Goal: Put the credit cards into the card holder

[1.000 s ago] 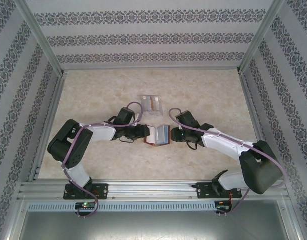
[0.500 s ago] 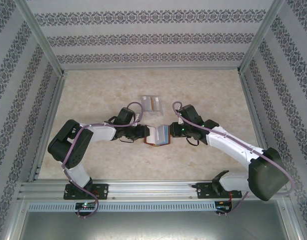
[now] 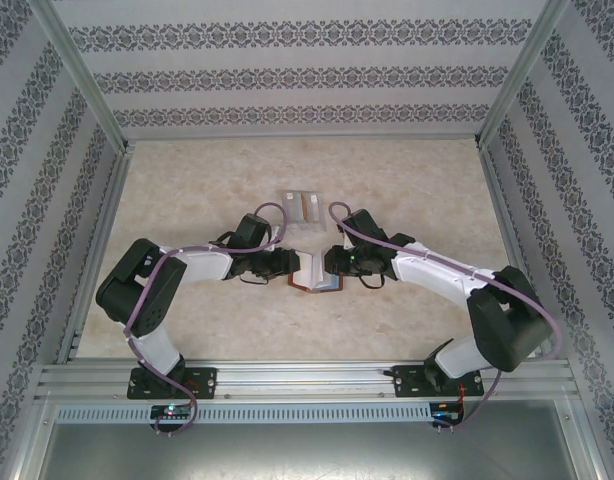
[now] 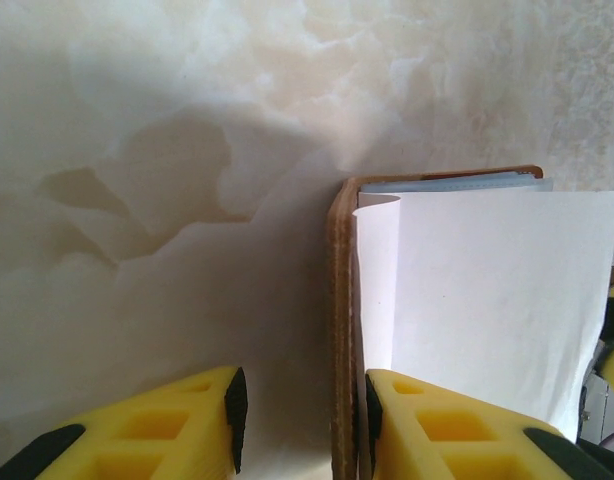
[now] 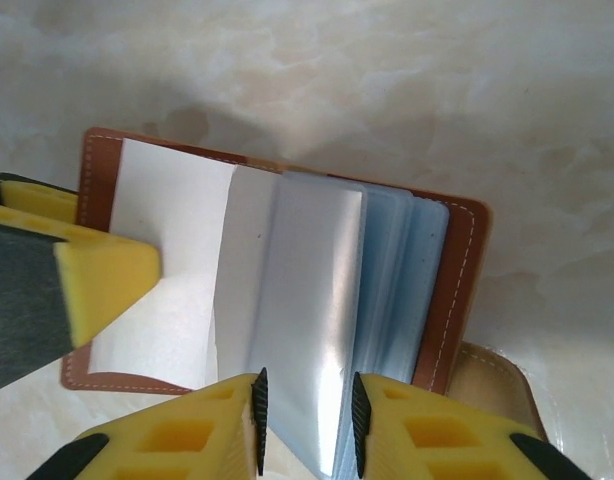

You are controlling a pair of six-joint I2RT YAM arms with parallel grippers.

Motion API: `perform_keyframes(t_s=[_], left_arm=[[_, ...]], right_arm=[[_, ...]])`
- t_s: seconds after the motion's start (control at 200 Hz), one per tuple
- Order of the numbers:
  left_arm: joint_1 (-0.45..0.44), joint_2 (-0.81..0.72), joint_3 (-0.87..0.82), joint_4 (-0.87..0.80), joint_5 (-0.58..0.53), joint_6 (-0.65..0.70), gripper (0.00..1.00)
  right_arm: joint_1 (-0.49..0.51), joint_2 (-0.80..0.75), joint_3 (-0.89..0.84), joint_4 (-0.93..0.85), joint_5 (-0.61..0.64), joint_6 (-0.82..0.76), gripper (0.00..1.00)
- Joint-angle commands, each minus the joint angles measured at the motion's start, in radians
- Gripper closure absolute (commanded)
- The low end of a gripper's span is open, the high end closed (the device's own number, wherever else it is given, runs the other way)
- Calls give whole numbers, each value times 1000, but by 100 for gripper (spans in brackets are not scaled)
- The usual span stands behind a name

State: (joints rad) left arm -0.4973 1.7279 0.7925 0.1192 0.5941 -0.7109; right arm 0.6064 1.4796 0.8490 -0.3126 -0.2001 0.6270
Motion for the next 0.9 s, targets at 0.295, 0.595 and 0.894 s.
perform_keyframes(t_s=[0.295,0.595,0.894], left_arm=[[-1,12,-6,42,23,-10,64],[-1,19,-16,52,28,-21,65],[-1,22,-32,77,31,-43,65]], right_arm=[[-7,64,-27,79,-24,79,73],[-27,25,-67,73,8,99,64],[-16,63,-80,149,-67,111,70]])
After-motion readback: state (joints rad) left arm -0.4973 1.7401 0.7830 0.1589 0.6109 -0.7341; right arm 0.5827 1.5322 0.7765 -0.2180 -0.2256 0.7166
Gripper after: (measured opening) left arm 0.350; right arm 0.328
